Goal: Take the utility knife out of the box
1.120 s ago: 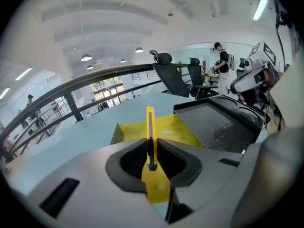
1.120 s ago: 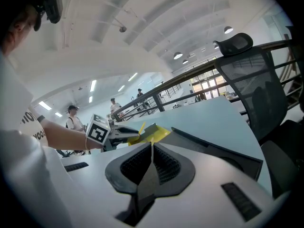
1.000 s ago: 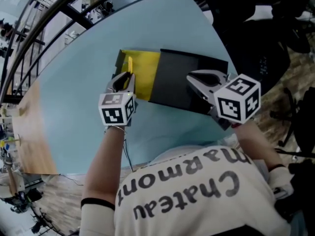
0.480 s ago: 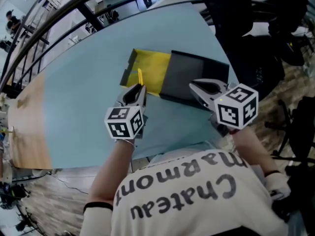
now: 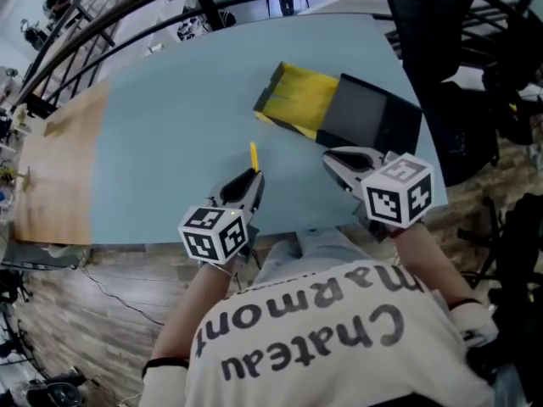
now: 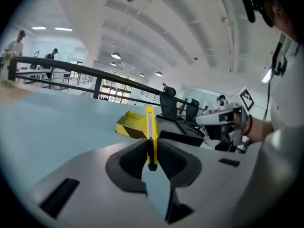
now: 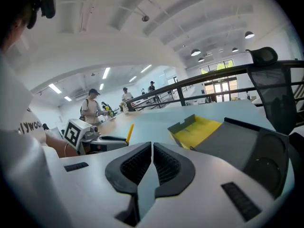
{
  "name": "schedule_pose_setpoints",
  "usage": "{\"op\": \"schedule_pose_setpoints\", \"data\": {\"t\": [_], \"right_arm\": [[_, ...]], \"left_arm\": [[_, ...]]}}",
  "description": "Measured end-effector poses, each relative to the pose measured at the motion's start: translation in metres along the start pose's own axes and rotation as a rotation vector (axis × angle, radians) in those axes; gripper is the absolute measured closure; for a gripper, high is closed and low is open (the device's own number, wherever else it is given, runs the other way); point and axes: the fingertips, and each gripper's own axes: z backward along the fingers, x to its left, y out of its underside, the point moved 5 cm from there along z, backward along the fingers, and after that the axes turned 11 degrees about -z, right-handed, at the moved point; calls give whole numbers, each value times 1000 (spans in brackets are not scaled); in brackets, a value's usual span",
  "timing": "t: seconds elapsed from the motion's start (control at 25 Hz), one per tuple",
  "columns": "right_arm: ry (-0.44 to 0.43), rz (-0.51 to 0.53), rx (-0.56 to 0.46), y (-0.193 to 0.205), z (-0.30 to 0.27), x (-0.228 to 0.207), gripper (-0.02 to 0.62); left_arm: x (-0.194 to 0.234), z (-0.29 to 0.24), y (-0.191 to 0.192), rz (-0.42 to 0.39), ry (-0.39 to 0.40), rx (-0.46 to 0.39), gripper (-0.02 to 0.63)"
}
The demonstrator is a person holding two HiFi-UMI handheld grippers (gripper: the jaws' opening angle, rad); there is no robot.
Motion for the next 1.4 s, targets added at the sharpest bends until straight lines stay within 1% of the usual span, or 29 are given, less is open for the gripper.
{"op": "schedule_pose_setpoints", "data": {"t": [0.08,0.12,0.2,0.28,0.36,0.56,0.68,0.76,0.88,1.08,1.24,1.32,1.4], "right_arm": [[-5,-2,28,13,-7,16,557],[-10,-1,46,19,-10,24,557],[-22,6,84,29,-16,40,557],[-29,15,115,40,-22,52,557],[-35,21,134,50,-27,62,557],[-37,28,163,68,-29,81,557],[-30,24,177,77,-23,83,557],[-25,19,184,81,-21,81,557],[-27,0,175,84,-17,76,557],[-71,7,111,75,-6,67,558],[-58,-8,87,71,10,43,558],[-41,-16,93,70,27,26,558],[-19,-16,105,70,44,6,558]], "left_arm": [[-6,20,12,-68,16,32,543],[-9,30,17,-89,20,47,543],[-13,52,25,-108,24,57,543],[-16,73,36,-101,19,51,543],[-15,93,47,-45,9,40,543],[-4,137,67,156,-51,11,543],[0,151,71,225,-82,-24,543],[-3,155,73,248,-87,-38,543],[-14,158,78,255,-96,-35,543],[-27,164,94,298,-153,-12,543],[-42,155,100,355,-197,11,543],[-56,144,99,371,-197,15,543],[-71,128,96,363,-185,19,543]]}}
